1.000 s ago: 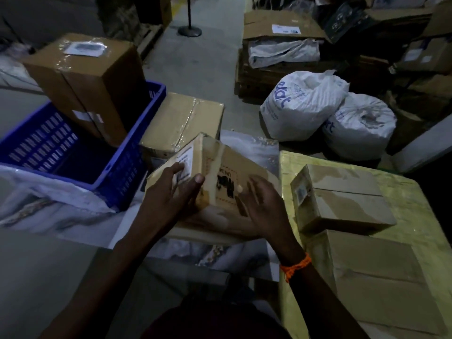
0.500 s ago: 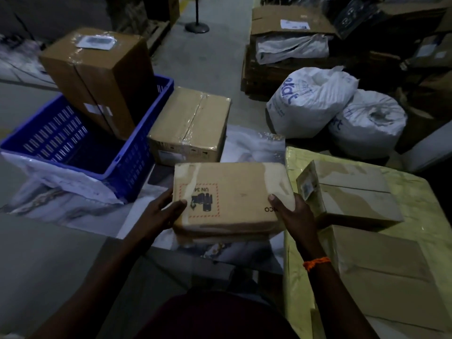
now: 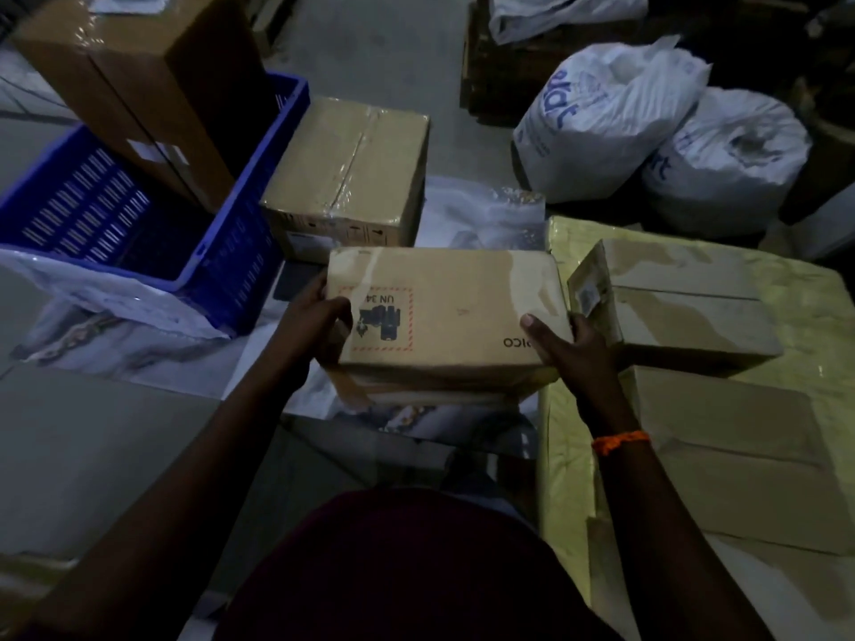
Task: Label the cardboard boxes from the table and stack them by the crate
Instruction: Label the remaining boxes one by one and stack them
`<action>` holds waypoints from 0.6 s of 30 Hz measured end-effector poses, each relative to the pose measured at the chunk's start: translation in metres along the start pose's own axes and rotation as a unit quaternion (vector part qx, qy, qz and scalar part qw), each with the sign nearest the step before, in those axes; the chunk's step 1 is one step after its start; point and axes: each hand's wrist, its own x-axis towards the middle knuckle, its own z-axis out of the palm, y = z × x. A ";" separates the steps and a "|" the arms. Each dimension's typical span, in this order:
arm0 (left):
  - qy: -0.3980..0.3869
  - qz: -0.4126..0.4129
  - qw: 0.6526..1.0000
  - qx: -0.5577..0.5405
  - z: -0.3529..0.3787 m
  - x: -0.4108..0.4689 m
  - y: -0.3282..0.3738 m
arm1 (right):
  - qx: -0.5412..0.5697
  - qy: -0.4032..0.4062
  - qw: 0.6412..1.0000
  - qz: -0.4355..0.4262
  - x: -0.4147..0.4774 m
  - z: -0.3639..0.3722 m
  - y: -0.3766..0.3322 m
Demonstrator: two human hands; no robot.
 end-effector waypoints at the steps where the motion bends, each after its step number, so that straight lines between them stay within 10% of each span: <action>1: -0.005 -0.008 1.000 0.006 0.000 0.001 0.003 | -0.004 -0.012 1.000 -0.004 0.004 -0.002 -0.002; 18: 0.040 0.051 0.990 -0.129 0.040 -0.014 -0.009 | 0.117 0.070 0.991 0.016 -0.015 -0.043 -0.021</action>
